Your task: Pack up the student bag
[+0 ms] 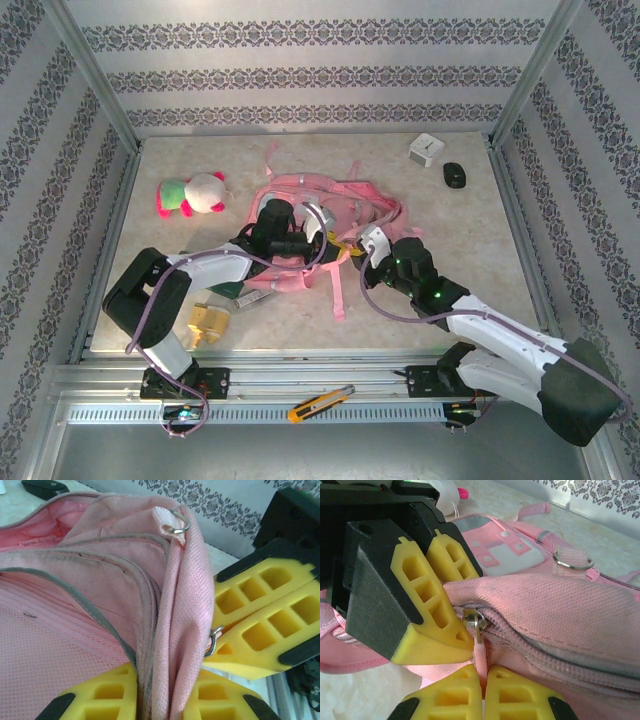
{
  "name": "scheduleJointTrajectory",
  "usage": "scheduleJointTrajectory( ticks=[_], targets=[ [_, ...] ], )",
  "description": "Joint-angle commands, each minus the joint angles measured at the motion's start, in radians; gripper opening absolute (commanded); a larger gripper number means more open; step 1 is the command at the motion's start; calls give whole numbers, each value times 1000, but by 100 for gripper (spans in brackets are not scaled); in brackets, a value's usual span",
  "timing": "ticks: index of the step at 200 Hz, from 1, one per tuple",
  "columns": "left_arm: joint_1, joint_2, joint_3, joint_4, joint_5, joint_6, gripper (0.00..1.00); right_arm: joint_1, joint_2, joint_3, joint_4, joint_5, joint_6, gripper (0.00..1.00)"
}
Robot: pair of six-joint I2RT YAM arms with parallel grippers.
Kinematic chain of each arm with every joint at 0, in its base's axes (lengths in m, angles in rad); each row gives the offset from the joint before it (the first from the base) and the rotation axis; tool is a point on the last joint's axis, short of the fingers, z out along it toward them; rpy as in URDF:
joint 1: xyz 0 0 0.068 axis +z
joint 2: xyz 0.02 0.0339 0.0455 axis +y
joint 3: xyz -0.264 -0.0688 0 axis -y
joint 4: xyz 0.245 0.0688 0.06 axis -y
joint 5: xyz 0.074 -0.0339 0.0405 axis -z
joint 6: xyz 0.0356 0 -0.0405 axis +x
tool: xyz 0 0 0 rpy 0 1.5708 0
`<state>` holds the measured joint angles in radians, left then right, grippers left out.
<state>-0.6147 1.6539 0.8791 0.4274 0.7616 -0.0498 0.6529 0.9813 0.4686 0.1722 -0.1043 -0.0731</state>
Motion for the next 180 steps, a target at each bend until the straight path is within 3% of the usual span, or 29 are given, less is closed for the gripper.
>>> scheduleJointTrajectory(
  ticks=[1, 76, 130, 151, 180],
  targets=[
    [-19, -45, 40, -80, -32, 32, 0, 20, -33, 62, -85, 20, 25, 0],
    [-19, -32, 51, -35, 53, -2, 0, 54, 66, 150, -118, -7, 89, 1],
    [-19, -41, 49, -28, 117, 1, 0, 39, 151, 190, -40, 10, 95, 15],
    [-19, -47, 47, -39, 95, 2, 0, 24, 180, 208, -50, -13, 93, 0],
    [-16, -61, 51, -151, 10, 86, 0, -17, 124, 198, -141, -9, 112, 0]
  ],
)
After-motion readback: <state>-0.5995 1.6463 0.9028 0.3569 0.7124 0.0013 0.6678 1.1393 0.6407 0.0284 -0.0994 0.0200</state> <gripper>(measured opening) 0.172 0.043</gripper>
